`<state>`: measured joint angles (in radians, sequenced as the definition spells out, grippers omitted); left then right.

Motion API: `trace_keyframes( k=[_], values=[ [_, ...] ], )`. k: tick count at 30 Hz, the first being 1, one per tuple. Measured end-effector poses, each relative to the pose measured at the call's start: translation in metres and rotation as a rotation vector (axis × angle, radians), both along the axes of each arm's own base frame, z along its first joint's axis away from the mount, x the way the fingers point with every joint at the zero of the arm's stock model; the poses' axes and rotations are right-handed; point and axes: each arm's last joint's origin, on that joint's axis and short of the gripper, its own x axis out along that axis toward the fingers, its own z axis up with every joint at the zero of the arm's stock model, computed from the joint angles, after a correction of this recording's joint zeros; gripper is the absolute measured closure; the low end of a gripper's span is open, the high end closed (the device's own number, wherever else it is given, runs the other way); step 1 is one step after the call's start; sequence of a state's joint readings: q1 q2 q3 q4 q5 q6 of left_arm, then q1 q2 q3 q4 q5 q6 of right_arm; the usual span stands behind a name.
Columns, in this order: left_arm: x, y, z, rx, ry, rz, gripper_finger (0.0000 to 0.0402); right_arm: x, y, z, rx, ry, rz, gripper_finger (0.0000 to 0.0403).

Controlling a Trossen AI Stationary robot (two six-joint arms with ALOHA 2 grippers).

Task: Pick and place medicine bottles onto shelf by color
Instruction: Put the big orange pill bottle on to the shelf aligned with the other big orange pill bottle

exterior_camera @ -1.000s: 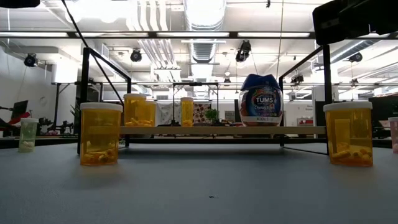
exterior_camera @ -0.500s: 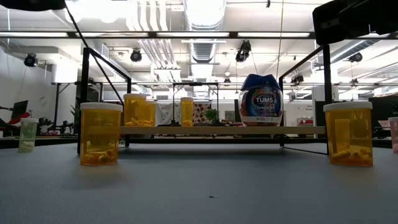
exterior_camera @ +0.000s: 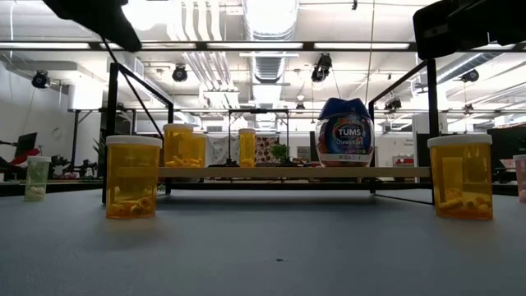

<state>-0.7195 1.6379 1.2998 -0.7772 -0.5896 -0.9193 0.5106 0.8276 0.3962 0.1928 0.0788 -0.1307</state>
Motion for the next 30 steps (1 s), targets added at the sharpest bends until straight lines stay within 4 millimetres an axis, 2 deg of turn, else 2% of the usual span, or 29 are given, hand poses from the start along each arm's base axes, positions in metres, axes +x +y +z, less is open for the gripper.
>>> trace_keyframes(
  k=[4, 7, 14, 25, 30],
  values=[
    [0.004, 0.004, -0.013, 0.054, 0.04, -0.011, 0.0103, 0.0, 0.0, 0.0, 0.0, 0.0, 0.0, 0.0351],
    [0.005, 0.008, -0.031, 0.085, 0.078, 0.006, 0.0102, 0.0, 0.0, 0.0, -0.001, 0.0, 0.0, 0.0351],
    [0.005, 0.021, -0.06, 0.106, 0.127, 0.109, 0.0102, 0.0, 0.0, 0.0, -0.001, 0.0, 0.0, 0.0351],
    [0.008, 0.024, -0.064, 0.095, 0.12, 0.133, 0.0102, 0.0, 0.0, 0.0, -0.003, 0.0, 0.001, 0.0351],
    [0.006, 0.027, -0.079, 0.072, 0.09, 0.137, 0.0102, 0.0, 0.0, 0.0, -0.002, 0.001, 0.0, 0.0351]
  ],
)
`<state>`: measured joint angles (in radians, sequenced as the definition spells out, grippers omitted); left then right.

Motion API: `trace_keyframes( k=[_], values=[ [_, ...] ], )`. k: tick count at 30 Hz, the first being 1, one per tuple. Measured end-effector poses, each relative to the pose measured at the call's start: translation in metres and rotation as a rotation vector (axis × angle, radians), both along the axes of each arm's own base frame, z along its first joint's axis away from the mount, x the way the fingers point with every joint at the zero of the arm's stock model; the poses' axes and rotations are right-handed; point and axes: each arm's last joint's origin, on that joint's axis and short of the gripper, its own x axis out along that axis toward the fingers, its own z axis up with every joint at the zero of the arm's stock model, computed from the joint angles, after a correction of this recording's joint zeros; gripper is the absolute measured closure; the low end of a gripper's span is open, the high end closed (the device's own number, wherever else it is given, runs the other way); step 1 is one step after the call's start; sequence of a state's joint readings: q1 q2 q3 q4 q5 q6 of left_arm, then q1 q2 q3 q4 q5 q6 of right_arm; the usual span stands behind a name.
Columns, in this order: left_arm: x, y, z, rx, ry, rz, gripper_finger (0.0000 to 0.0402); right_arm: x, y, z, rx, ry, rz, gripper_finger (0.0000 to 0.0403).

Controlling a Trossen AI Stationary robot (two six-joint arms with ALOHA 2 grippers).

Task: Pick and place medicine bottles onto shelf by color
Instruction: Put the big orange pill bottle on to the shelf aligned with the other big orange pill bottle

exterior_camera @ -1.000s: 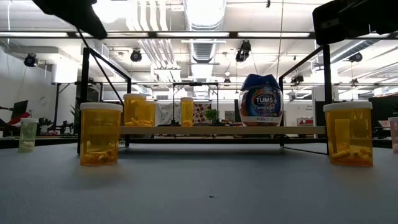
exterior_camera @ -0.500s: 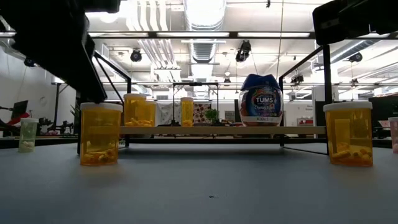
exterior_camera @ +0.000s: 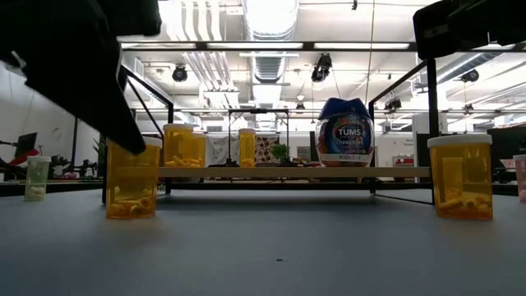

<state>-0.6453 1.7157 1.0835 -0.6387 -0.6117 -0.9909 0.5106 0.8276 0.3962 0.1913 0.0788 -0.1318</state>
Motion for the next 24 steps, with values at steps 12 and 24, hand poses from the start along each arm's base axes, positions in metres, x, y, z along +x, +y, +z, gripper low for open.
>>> trace_keyframes(
  k=[12, 24],
  values=[
    [-0.001, 0.001, -0.011, -0.027, -0.031, -0.002, 0.0157, 0.0, 0.0, 0.0, 0.0, 0.0, 0.0, 0.0351],
    [0.009, -0.005, 0.004, -0.085, -0.087, -0.002, 0.0216, 0.0, 0.0, 0.0, 0.0, 0.0, 0.0, 0.0351]
  ],
)
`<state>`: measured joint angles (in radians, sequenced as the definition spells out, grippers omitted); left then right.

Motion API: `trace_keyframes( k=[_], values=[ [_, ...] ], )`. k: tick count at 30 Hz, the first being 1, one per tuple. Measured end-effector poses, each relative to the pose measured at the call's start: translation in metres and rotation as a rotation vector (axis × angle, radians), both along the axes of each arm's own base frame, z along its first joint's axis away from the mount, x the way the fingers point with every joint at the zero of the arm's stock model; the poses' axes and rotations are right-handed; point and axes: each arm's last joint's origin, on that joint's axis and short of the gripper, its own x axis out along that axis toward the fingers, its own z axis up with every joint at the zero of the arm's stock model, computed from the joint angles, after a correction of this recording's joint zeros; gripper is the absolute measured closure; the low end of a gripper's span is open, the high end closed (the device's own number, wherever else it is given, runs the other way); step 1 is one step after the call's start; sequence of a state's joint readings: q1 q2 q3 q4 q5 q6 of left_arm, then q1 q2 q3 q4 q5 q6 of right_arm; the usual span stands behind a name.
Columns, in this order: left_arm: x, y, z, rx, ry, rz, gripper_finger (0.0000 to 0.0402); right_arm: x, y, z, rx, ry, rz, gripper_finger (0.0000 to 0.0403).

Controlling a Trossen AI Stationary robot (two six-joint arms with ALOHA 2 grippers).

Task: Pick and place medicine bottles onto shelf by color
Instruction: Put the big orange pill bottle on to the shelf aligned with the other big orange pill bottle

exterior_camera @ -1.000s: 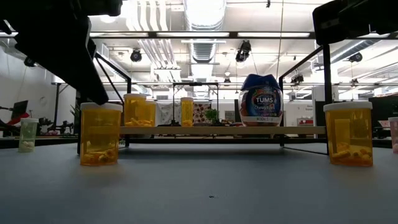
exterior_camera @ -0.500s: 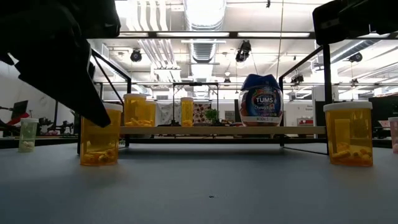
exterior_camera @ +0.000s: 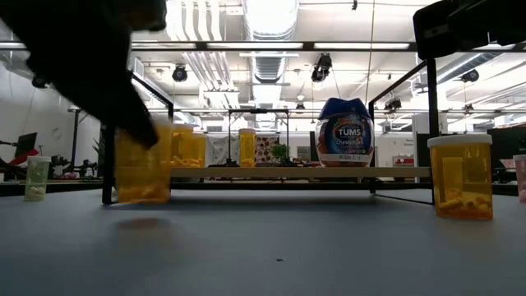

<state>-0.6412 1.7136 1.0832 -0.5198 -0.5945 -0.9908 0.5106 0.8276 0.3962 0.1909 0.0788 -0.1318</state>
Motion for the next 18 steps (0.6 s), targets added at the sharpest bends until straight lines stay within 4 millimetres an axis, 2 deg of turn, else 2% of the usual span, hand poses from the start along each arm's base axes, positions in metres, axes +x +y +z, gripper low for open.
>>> trace_keyframes(
  k=[7, 10, 18],
  values=[
    [0.022, -0.004, 0.037, -0.033, -0.089, -0.014, 0.0207, 0.0, 0.0, 0.0, 0.0, 0.0, 0.0, 0.0351],
    [0.03, 0.001, 0.048, -0.012, -0.099, -0.023, 0.0206, 0.0, 0.0, 0.0, 0.0, 0.0, 0.0, 0.0351],
    [0.041, 0.025, 0.054, 0.009, -0.07, 0.05, 0.0205, 0.0, 0.0, 0.0, -0.001, 0.002, 0.0, 0.0351]
  ],
)
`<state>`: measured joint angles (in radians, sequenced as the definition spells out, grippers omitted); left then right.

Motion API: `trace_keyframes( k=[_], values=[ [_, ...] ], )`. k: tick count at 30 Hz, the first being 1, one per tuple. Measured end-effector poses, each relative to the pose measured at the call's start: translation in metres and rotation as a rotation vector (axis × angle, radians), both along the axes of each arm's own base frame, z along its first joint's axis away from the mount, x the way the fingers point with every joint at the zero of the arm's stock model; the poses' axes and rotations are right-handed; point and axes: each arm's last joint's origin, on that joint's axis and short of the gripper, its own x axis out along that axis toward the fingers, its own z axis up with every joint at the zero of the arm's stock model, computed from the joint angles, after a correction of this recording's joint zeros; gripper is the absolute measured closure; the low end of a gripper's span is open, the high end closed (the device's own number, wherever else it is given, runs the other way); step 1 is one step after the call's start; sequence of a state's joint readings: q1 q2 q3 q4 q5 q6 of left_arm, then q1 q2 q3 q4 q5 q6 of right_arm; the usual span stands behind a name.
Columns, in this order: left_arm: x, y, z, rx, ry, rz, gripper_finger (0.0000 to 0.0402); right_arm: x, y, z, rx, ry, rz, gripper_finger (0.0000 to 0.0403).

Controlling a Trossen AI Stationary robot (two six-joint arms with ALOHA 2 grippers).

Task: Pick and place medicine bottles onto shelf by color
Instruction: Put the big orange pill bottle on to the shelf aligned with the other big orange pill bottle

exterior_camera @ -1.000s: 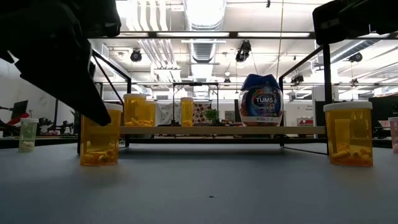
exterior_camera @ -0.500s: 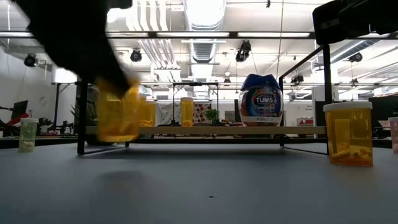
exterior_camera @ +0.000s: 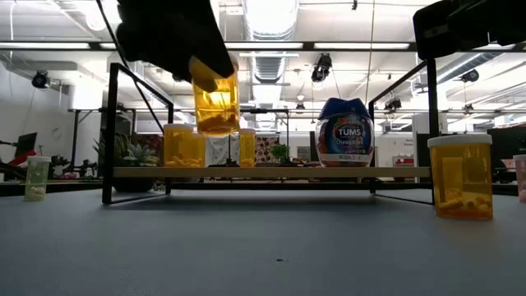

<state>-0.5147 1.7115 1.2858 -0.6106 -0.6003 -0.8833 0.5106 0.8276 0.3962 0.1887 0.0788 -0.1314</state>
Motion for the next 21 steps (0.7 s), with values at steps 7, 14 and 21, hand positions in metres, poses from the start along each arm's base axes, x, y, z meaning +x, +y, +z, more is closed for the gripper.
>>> trace_keyframes(
  k=[7, 14, 21],
  values=[
    [0.007, 0.023, -0.001, 0.013, 0.026, 0.067, 0.0204, 0.0, 0.0, 0.0, -0.002, 0.004, 0.0, 0.0351],
    [0.012, 0.041, 0.001, 0.019, 0.039, 0.121, 0.0204, 0.0, 0.0, 0.0, -0.004, 0.004, 0.001, 0.0351],
    [0.015, 0.053, 0.0, 0.029, 0.051, 0.157, 0.0204, 0.0, 0.0, 0.0, -0.003, 0.005, 0.0, 0.0351]
  ],
)
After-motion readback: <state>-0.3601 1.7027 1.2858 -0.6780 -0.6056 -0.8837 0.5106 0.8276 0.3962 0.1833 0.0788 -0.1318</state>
